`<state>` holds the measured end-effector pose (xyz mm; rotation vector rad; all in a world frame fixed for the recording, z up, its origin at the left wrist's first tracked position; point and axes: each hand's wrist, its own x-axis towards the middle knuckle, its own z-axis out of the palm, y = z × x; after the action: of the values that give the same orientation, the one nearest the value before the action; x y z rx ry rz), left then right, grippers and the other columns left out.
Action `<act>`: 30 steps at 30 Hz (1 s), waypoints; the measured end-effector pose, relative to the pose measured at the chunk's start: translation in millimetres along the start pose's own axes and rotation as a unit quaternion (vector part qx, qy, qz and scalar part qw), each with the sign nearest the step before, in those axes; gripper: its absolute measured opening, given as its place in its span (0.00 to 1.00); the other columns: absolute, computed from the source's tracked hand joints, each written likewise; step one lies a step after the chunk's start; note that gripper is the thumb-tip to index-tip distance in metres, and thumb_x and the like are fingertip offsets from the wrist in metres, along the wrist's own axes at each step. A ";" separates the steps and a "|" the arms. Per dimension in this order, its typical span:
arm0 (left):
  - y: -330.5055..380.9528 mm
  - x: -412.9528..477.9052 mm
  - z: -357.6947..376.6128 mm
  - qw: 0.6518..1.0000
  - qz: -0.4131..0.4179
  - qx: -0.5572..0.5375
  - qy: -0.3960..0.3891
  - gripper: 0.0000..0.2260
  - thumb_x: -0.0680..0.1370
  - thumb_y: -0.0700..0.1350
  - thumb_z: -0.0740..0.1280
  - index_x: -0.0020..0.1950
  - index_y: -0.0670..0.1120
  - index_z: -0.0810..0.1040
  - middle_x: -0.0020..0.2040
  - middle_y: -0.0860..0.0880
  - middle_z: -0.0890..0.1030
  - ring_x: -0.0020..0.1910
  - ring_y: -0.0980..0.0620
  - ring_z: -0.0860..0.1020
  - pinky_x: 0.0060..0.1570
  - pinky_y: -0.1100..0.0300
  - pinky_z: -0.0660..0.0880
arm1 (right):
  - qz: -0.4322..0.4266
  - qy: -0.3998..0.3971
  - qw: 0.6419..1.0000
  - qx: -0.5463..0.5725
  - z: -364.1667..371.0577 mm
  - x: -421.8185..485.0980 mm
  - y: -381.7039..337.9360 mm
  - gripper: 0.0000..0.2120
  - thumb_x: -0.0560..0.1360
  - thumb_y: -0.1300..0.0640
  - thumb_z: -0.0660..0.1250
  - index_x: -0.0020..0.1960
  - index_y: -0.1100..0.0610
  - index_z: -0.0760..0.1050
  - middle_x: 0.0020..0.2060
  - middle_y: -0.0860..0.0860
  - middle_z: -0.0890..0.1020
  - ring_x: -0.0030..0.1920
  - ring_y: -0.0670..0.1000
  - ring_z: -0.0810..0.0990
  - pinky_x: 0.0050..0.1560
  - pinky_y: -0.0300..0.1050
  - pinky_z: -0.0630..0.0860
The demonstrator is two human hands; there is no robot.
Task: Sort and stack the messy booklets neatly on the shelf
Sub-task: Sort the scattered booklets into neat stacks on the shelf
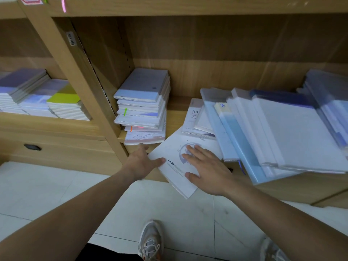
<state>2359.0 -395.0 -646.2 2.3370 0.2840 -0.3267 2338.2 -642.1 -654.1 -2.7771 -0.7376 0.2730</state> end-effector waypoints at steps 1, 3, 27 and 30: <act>-2.9 1.8 0.2 0.999 0.028 -0.008 -0.013 0.28 0.70 0.60 0.75 0.64 0.50 0.73 0.57 0.53 0.80 0.53 0.50 0.79 0.44 0.54 0.79 | -0.001 0.000 1.000 0.002 -1.2 -0.6 -0.6 0.31 0.79 0.39 0.52 0.80 0.48 0.55 0.81 0.48 0.48 0.81 0.50 0.43 0.79 0.48 0.45; -4.3 -0.3 0.3 0.998 0.055 -0.012 -0.031 0.21 0.70 0.57 0.76 0.60 0.51 0.78 0.52 0.52 0.82 0.50 0.51 0.81 0.47 0.56 0.79 | -0.001 0.005 1.000 0.004 -3.7 -1.9 -1.5 0.30 0.81 0.41 0.56 0.80 0.49 0.56 0.81 0.47 0.50 0.81 0.49 0.45 0.79 0.46 0.45; 27.0 -52.7 1.6 0.967 0.025 -0.135 -0.215 0.10 0.79 0.51 0.70 0.57 0.47 0.82 0.50 0.49 0.86 0.49 0.48 0.85 0.48 0.53 0.82 | 0.007 0.008 0.997 0.080 -13.4 3.6 -8.7 0.30 0.83 0.43 0.57 0.81 0.49 0.54 0.81 0.43 0.51 0.80 0.46 0.47 0.79 0.43 0.46; 12.8 -75.2 -20.9 0.975 0.055 -0.142 -0.165 0.08 0.77 0.48 0.72 0.51 0.46 0.80 0.43 0.48 0.85 0.44 0.50 0.83 0.44 0.53 0.80 | 0.004 -0.003 0.999 0.032 -16.6 2.7 -16.7 0.31 0.82 0.42 0.57 0.81 0.47 0.53 0.81 0.46 0.51 0.80 0.50 0.50 0.78 0.48 0.51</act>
<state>2295.1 -397.2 -599.7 1.9707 0.0356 -0.5725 2336.8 -630.0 -633.8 -2.7205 -0.7077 0.3008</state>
